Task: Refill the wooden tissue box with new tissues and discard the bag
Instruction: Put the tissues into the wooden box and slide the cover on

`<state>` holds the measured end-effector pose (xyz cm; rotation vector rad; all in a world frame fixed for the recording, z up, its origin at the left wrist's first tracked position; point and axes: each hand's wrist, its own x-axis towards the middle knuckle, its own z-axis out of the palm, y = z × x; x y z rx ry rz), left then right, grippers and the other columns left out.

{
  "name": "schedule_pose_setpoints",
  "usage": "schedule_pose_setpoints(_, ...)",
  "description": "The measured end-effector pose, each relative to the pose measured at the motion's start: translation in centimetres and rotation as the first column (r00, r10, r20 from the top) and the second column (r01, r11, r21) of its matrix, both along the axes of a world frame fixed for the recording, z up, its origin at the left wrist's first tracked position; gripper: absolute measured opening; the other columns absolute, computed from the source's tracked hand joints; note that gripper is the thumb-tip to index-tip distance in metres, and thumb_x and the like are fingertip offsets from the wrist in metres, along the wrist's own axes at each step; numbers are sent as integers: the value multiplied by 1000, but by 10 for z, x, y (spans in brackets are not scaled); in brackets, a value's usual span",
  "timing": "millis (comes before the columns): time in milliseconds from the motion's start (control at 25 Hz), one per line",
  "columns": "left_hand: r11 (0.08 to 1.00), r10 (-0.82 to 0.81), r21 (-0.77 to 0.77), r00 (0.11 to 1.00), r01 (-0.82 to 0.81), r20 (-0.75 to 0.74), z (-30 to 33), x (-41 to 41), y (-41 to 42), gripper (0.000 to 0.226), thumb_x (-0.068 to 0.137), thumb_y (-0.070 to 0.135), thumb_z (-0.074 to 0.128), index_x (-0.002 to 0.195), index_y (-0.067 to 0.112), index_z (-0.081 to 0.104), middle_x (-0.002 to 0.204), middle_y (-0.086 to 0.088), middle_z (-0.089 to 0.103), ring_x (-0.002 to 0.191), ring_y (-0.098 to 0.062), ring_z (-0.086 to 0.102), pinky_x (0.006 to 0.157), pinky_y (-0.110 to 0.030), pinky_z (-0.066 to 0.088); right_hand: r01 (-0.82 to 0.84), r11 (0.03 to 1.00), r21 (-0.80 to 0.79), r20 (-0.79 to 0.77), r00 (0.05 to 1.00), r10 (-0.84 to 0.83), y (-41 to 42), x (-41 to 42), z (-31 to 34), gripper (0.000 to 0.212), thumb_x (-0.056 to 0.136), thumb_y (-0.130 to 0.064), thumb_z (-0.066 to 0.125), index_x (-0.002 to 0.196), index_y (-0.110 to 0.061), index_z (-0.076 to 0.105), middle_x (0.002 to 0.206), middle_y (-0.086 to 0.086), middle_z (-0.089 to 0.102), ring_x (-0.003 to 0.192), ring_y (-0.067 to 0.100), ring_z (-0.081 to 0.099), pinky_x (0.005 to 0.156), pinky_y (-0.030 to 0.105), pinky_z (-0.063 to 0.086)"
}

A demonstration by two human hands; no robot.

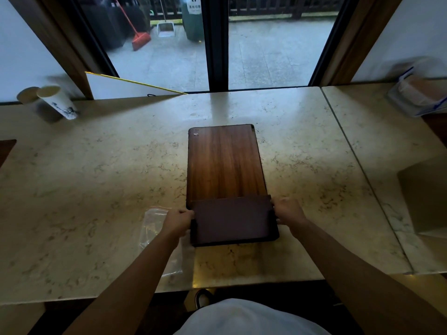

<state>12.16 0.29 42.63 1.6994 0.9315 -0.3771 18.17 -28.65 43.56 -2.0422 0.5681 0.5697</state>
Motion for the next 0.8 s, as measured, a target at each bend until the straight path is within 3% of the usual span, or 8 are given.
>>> schedule_pose_setpoints(80,997,-45,-59,996,41,-80,3,4,-5,27,98,30,50,96,9,66,99,-15,69,88,-28,65,68,-36,53,95,987,131,-186,980,-69,5,2,5,49,100,-49,43,121,-9,63,117,10,66,104,28,64,90,46,55)
schedule_pose_setpoints(240,988,-133,-104,967,113,-216,12,16,-13,49,99,52,33,114,11,56,109,-12,65,90,-26,60,69,-36,47,54,973,223,-309,951,18,12,5,17,73,100,-65,24,138,-8,50,105,3,61,92,17,59,84,36,43)
schedule_pose_setpoints(320,985,-162,-97,950,141,-266,14,21,-16,57,97,63,33,119,12,49,116,-13,60,95,-30,58,79,-42,48,56,973,222,-340,940,24,12,8,16,82,98,-69,21,144,-6,45,120,9,60,109,25,59,92,37,41)
schedule_pose_setpoints(400,985,-162,-100,944,139,-288,17,23,-15,66,96,68,33,127,12,47,117,-15,56,100,-33,55,82,-46,48,65,976,207,-367,930,16,12,11,17,85,96,-73,20,141,-5,47,117,12,58,106,28,57,93,39,40)
schedule_pose_setpoints(520,980,-170,-153,944,130,-282,23,25,-8,73,95,71,30,120,6,52,111,-16,61,95,-34,61,69,-44,53,134,971,201,-361,931,-54,10,16,13,81,95,-74,20,125,-7,54,111,11,61,97,24,58,88,39,46)
schedule_pose_setpoints(680,981,-169,-128,970,148,-174,42,30,-3,59,98,60,42,108,6,62,105,-23,69,91,-37,69,67,-44,60,165,980,108,-155,977,-147,10,23,21,65,88,-61,39,114,-6,62,111,15,68,101,31,65,95,46,54)
schedule_pose_setpoints(800,998,-69,0,997,69,15,58,38,-2,41,92,38,64,100,-3,67,99,-23,73,87,-39,73,78,-54,63,188,972,143,3,982,-191,11,30,31,48,77,-45,59,98,-3,68,99,14,72,90,30,70,81,44,58)
